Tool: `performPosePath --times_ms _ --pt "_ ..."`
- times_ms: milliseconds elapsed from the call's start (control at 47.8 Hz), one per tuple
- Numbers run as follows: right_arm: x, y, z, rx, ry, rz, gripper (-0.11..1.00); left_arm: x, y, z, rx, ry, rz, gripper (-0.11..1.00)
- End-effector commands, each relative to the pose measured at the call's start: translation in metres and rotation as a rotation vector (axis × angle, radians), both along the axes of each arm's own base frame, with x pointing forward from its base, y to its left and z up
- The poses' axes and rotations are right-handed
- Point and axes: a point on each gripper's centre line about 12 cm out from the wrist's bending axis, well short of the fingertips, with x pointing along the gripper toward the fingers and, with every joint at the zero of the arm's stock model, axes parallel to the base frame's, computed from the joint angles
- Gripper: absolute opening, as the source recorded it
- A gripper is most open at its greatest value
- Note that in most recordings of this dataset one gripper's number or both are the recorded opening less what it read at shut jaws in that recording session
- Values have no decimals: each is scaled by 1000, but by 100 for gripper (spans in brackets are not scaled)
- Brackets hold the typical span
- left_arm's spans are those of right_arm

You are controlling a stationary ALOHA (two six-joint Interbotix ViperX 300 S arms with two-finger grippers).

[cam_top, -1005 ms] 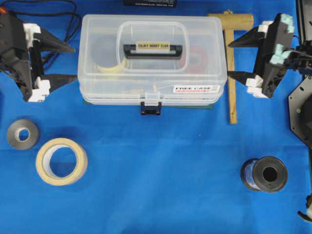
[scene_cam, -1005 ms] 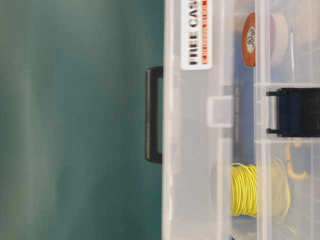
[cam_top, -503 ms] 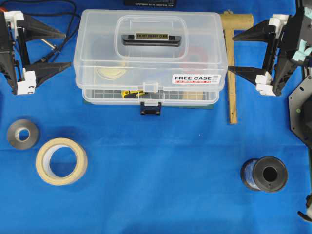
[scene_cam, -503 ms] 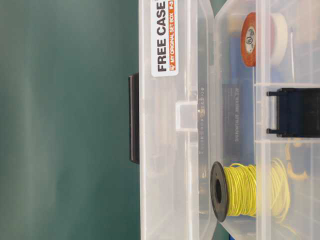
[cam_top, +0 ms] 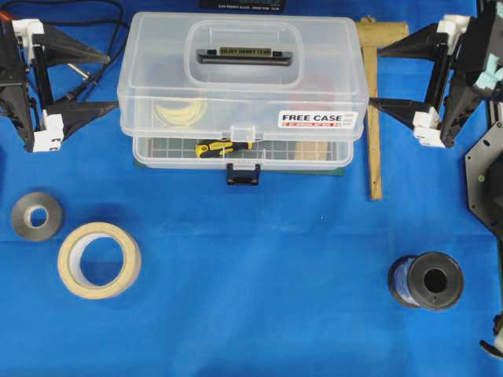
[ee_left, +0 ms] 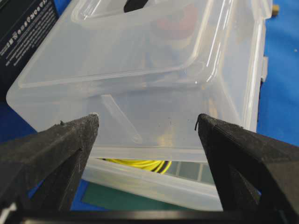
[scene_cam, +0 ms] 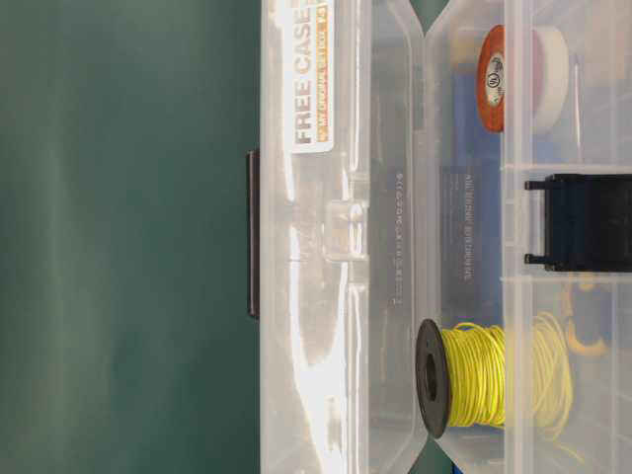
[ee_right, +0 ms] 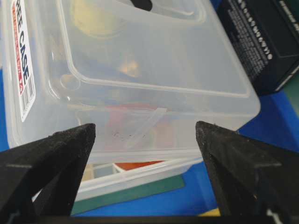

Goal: Open the tool box with both arms.
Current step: 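Lift and swing the lid upward and back with both grippers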

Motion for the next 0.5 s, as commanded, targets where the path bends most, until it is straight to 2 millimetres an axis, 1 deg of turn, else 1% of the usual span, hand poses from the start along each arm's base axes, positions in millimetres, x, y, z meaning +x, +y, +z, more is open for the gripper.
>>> performPosePath --times_ms 0,293,482 --pt "5 -4 18 -10 -57 -13 86 4 4 12 14 -42 13 92" --pt "2 -17 24 -25 -89 -67 86 3 22 24 84 -101 72 92" --pt "-2 -28 27 -38 -117 -118 86 7 35 22 91 -94 114 92"
